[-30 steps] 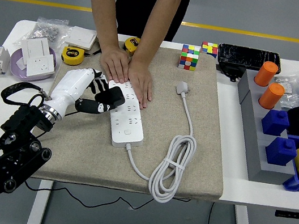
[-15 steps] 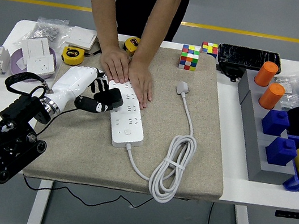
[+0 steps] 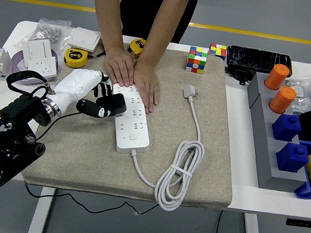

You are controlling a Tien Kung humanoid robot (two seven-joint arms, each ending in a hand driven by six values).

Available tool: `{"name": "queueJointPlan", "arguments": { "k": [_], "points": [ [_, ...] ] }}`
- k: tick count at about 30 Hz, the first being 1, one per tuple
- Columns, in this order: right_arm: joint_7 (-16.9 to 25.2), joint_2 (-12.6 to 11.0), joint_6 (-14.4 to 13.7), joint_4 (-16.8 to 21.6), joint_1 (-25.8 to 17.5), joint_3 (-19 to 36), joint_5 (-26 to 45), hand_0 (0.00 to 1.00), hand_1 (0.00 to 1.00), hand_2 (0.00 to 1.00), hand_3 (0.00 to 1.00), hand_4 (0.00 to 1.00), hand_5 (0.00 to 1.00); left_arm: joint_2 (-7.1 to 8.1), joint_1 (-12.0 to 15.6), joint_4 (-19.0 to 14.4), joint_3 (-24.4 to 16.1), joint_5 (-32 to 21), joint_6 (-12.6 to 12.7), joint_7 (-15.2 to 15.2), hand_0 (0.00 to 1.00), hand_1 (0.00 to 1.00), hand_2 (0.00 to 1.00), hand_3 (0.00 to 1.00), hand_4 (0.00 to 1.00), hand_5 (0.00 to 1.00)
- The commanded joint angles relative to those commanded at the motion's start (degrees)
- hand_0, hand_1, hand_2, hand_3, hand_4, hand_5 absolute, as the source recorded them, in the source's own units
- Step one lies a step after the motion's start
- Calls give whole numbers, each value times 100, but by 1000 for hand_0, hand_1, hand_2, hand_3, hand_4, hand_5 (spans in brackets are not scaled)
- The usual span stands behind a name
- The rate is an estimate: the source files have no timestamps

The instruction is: Pick up the plug,place it near the board,insert it into the board,press the button

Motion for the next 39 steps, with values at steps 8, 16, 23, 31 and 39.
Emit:
{"name": "queueJointPlan", "arguments": {
  "k": [8,16,23,31,39],
  "points": [
    [3,-3,1,0,3,-2,5,799,718,722,765,998,934,38,-22,-66,134,-53,-49,13,417,355,359,388,555,45],
    [3,-14,3,0,11,-7,-4,799,718,722,765,998,934,77,-48,-31,165,14,-64,24,419,360,356,383,542,54],
    [-1,-20,3,0,5,2,-16,799,718,721,765,998,934,159,-116,4,287,52,-90,37,421,363,357,383,541,53],
    [0,-29,3,0,9,-4,-18,799,718,721,765,998,934,339,-273,8,577,-72,-113,47,425,366,358,384,547,57],
    [3,-44,1,0,28,-3,-13,798,719,721,765,998,935,428,-382,27,708,-86,-131,49,424,368,358,383,548,59]
  ]
}}
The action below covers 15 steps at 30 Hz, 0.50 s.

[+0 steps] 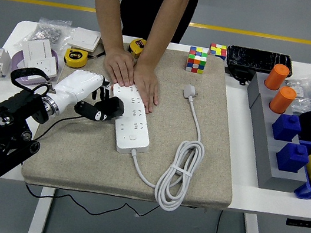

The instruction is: Pick up the plug,place it near the board,insert it into the board,press the button

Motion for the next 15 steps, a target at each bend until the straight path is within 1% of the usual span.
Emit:
{"name": "queueJointPlan", "arguments": {
  "k": [7,15],
  "points": [
    [-7,-10,1,0,-1,28,-15,800,719,721,765,998,937,88,-73,-18,127,-25,-48,14,425,369,359,384,549,59],
    [2,-14,-2,0,22,10,10,798,719,721,765,998,937,111,-110,-45,221,-50,-63,16,426,370,359,384,549,59]
  ]
}}
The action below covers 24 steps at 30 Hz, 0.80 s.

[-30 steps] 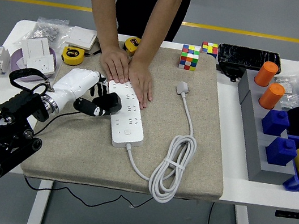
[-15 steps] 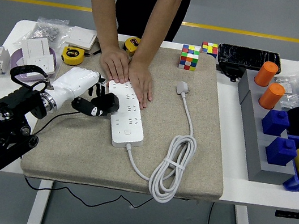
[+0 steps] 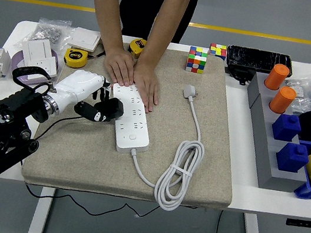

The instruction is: Pick up the plug,place it near the board,insert it into the board,press the button

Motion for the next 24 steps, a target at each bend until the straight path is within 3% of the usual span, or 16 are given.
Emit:
{"name": "queueJointPlan", "arguments": {
  "k": [20,21,24],
  "points": [
    [3,-13,1,0,14,44,0,799,719,723,765,998,937,16,-102,-58,59,6,-90,-14,428,372,360,390,553,62],
    [3,-13,1,0,17,51,-2,798,718,722,764,998,939,15,-107,-59,55,-10,-121,-17,450,393,366,387,829,162],
    [11,-14,4,0,23,51,13,798,718,722,764,998,939,14,-116,-56,47,-51,-216,-23,450,393,366,387,829,162]
  ]
}}
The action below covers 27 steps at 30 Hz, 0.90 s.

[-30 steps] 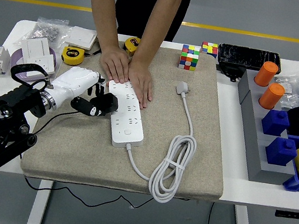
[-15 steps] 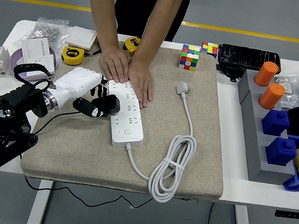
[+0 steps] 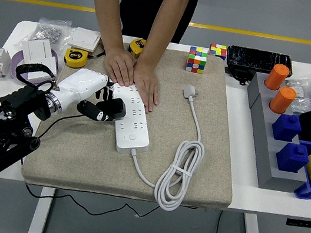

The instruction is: Pick up the plug,place it near the board,insert it into the board,press the button

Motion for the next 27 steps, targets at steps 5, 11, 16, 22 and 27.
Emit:
{"name": "queueJointPlan", "arguments": {
  "k": [5,11,16,22,27],
  "points": [
    [3,-1,7,0,0,26,-11,799,719,722,765,998,941,-3,4,-4,-14,-38,-65,-7,483,525,418,379,993,255],
    [8,1,21,0,-14,44,-35,799,719,722,765,998,941,0,16,4,-39,-46,-94,-5,541,706,646,510,998,341],
    [9,1,19,0,-18,22,-28,800,719,722,765,998,943,1,16,-1,-61,-15,-96,5,588,774,742,646,998,357],
    [8,-2,15,0,-15,13,-21,800,716,722,765,998,944,2,16,-8,-64,0,-104,5,611,787,755,663,998,378],
    [5,-6,19,0,-21,6,-19,800,717,722,765,998,945,7,25,-66,-101,31,-133,5,610,790,756,667,998,382]
  ]
}}
